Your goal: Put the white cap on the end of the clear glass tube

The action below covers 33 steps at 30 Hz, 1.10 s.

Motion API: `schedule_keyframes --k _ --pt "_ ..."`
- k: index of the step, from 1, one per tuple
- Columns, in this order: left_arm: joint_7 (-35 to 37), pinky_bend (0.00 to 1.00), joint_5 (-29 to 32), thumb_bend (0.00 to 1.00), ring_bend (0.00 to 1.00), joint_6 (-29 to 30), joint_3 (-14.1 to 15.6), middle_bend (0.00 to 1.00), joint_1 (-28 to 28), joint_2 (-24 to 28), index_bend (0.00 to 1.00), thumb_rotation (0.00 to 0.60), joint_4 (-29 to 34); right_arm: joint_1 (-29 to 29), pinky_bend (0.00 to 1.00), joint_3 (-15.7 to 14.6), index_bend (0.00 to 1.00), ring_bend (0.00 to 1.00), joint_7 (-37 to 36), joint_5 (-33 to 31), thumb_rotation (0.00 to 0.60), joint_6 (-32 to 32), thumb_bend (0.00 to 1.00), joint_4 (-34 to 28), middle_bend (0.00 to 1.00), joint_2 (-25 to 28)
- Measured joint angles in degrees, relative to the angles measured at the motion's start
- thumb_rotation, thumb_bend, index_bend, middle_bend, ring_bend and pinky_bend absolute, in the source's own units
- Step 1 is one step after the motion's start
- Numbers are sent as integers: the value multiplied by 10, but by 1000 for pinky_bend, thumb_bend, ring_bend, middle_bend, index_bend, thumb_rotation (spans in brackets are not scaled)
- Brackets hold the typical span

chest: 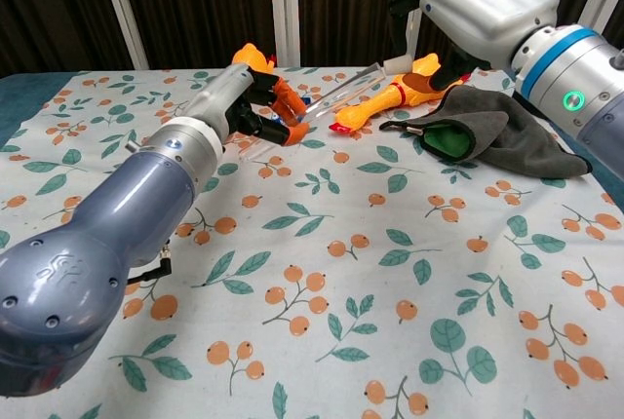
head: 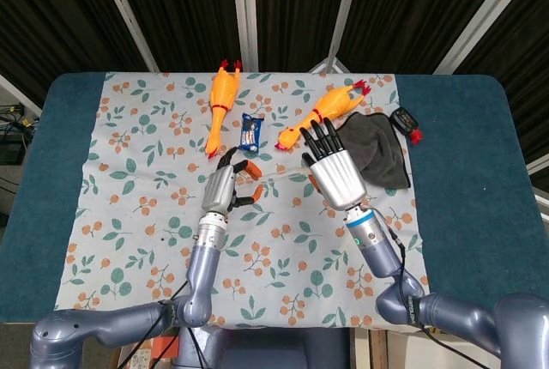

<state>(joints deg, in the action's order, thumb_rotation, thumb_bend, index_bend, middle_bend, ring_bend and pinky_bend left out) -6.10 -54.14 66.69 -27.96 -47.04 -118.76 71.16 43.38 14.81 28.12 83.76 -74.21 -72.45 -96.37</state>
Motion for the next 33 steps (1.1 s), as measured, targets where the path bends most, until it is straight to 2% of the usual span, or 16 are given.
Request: schedule_keyframes --k 33 --pt "-15 0 5 790 33 -2 -4 492 0 -12 614 600 7 1 0 -7 634 17 1 5 600 -1 367 3 179 -5"
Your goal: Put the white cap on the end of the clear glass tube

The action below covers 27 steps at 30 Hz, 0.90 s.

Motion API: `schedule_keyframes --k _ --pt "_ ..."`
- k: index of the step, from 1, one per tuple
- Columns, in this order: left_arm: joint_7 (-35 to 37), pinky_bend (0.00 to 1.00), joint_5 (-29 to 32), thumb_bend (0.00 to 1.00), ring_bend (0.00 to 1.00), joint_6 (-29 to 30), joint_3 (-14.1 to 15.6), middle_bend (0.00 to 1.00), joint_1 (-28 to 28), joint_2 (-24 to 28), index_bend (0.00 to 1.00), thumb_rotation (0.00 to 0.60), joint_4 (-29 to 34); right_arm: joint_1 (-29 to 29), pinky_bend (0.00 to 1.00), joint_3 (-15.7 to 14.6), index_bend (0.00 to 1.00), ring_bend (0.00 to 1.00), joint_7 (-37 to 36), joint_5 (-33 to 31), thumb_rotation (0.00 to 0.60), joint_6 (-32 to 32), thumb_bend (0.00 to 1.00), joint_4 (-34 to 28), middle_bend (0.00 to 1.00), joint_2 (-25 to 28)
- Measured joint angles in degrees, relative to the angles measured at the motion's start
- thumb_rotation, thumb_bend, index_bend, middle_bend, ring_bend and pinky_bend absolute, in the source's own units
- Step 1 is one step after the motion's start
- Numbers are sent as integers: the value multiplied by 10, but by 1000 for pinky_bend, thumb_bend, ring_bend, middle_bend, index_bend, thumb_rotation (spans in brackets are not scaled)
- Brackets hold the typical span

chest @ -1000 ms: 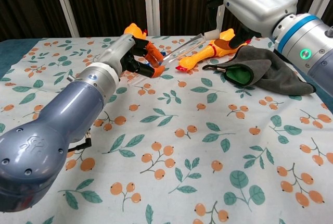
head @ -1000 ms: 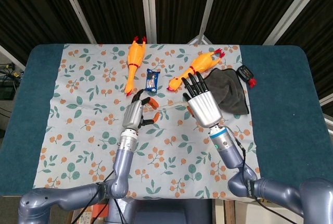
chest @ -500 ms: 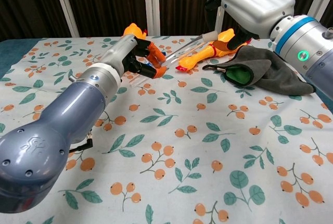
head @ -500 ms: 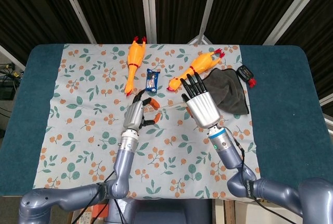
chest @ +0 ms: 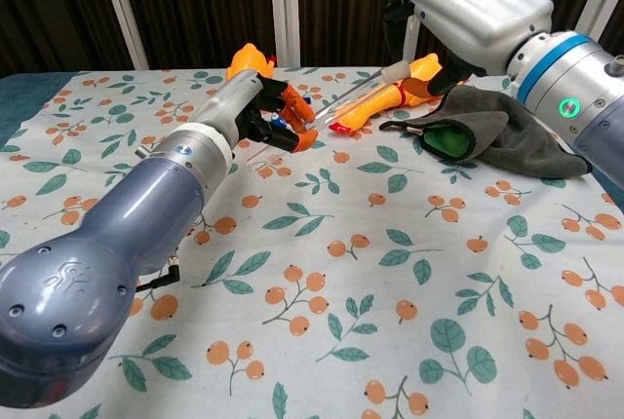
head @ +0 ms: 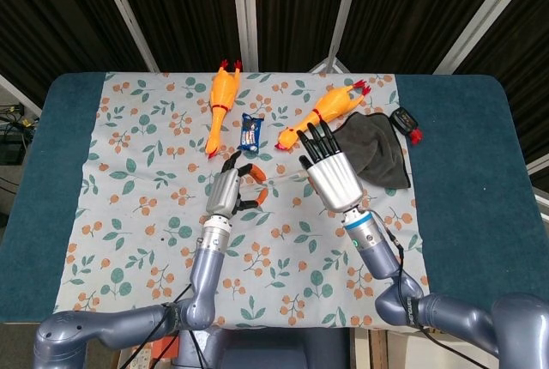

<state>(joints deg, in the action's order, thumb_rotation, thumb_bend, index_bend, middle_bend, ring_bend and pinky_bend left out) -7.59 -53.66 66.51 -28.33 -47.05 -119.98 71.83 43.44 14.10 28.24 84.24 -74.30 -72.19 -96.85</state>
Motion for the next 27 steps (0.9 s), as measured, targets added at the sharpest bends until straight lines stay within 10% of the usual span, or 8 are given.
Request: schedule_keyframes --k 27 --pt "-15 0 8 789 35 4 -9 493 -3 -3 614 600 17 -2 0 -4 610 18 -1 7 600 -4 367 -2 179 -3"
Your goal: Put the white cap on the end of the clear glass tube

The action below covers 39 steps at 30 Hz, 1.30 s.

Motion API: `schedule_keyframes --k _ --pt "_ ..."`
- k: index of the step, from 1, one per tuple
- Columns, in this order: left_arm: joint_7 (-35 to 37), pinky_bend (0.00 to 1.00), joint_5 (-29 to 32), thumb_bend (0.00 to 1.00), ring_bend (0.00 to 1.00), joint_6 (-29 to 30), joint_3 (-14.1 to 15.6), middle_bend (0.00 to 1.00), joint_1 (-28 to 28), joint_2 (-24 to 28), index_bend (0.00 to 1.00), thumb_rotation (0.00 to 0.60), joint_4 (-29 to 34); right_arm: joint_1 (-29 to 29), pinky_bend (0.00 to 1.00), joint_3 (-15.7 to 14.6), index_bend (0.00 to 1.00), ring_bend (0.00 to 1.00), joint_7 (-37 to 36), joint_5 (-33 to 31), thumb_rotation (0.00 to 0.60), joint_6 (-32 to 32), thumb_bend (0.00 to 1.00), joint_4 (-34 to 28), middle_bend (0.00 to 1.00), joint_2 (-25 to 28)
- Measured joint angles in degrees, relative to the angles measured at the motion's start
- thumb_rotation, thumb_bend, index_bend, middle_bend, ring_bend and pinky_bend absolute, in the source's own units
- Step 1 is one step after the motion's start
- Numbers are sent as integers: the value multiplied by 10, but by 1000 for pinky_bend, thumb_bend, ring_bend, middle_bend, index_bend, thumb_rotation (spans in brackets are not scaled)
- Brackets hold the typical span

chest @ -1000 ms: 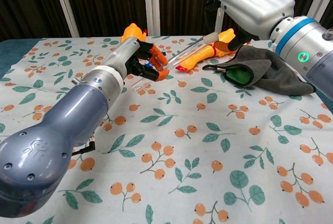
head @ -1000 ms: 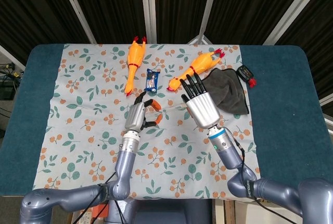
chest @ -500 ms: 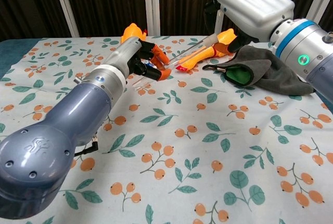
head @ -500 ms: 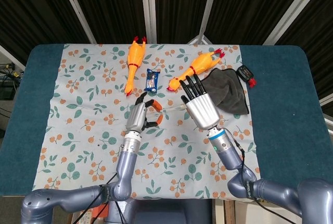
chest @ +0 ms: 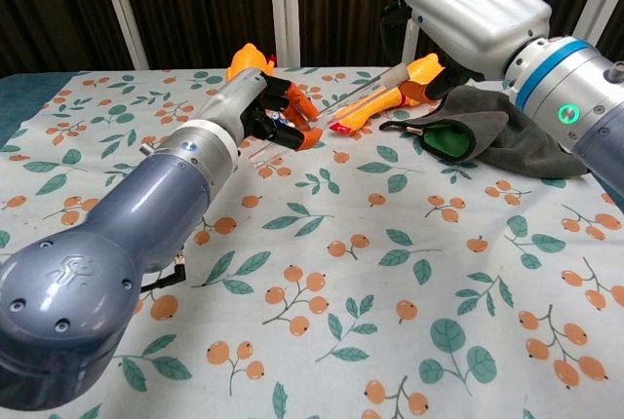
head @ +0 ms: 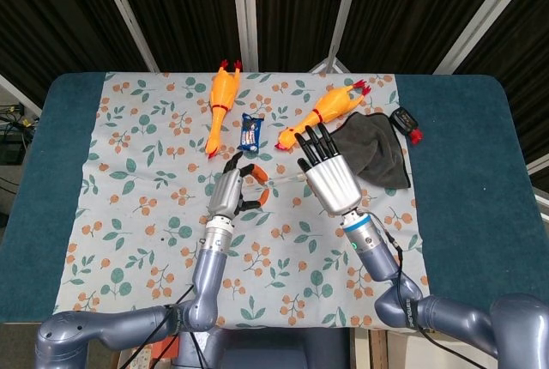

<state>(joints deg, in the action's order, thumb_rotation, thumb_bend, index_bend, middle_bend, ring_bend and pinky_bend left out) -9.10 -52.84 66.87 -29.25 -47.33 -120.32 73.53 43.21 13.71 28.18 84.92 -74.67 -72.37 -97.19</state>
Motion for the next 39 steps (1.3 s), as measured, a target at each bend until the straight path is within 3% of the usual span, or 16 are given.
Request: schedule_keyframes --k 8,25,39 --pt "1 0 -3 790 50 1 1 497 0 -1 614 600 -3 -4 0 -2 237 18 4 -4 600 3 367 -6 141 5" --pt "9 0 -24 792 50 4 16 498 11 13 614 600 0 -25 0 -12 193 11 14 -16 600 4 366 -28 114 24" --pt "4 0 -35 792 51 -4 87 499 72 72 614 600 17 -51 0 -15 193 11 16 -24 600 -5 367 -56 114 65"
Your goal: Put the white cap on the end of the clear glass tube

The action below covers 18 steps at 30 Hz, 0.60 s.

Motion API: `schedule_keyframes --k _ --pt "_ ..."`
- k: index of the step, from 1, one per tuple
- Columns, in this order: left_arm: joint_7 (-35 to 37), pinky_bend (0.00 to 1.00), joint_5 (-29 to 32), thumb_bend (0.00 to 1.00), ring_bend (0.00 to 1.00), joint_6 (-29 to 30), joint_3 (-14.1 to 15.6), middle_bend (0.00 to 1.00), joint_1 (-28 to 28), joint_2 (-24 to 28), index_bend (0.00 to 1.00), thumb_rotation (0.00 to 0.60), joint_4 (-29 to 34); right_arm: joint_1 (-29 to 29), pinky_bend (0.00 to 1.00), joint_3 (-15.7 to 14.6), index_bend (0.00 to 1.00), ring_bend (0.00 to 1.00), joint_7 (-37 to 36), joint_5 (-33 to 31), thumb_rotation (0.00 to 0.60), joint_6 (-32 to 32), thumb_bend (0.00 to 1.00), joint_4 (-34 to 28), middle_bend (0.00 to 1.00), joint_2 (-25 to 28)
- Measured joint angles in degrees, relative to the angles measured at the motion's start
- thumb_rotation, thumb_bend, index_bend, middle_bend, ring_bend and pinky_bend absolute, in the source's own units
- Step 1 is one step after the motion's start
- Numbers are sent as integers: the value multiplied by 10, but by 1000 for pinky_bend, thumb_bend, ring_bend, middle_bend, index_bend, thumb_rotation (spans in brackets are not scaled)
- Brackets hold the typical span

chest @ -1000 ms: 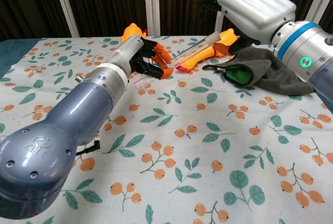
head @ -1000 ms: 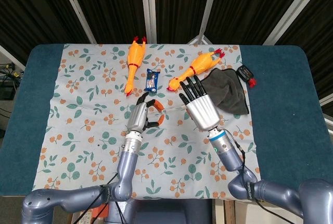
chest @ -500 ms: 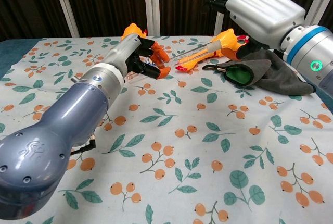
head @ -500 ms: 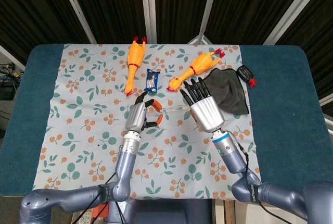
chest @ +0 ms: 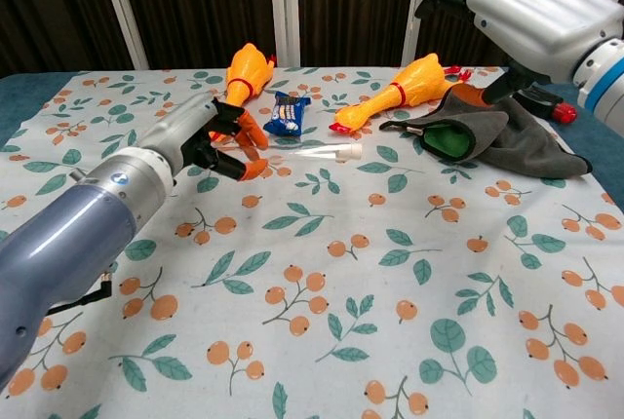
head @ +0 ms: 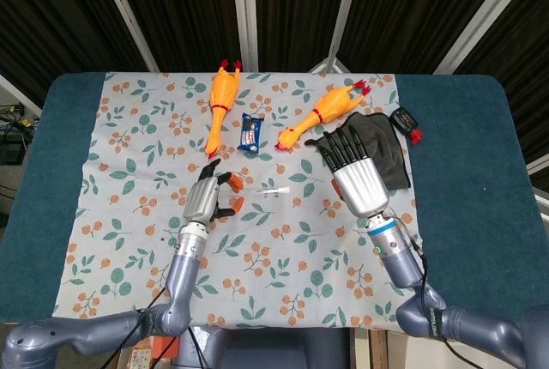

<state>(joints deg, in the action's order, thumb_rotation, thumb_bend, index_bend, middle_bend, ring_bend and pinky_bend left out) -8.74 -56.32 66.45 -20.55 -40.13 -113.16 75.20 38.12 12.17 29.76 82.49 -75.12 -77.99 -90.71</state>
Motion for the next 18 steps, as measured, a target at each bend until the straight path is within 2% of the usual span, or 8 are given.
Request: schedule_keyframes --k 7,9,10,12,13,15,18 --pt "21 0 -26 790 51 -22 37 499 16 18 614 600 -11 -7 0 -1 193 10 6 -3 600 -1 367 -19 113 11" --pt "27 0 -37 763 51 -28 46 490 20 25 599 600 -14 -8 0 -1 193 9 9 -3 600 -1 367 -26 113 15" --pt "29 0 -42 727 50 -29 49 475 21 28 582 600 -15 -9 0 -1 193 9 10 -3 600 -1 366 -29 113 17" --pt "29 0 -49 602 44 -30 54 421 25 35 532 600 -16 -10 0 -1 192 9 12 -3 600 -1 366 -36 113 20" --pt "28 0 -50 502 41 -31 56 379 26 37 495 600 -16 -10 0 -1 193 9 13 -4 600 -1 366 -40 113 21" --pt "19 0 -50 405 40 -33 59 334 28 44 450 600 -13 -12 0 -1 192 9 14 -3 600 -1 366 -47 113 25" --pt "-1 0 -42 350 22 -37 62 269 31 57 402 600 -1 -15 0 -2 192 8 16 -3 600 -2 367 -57 113 29"
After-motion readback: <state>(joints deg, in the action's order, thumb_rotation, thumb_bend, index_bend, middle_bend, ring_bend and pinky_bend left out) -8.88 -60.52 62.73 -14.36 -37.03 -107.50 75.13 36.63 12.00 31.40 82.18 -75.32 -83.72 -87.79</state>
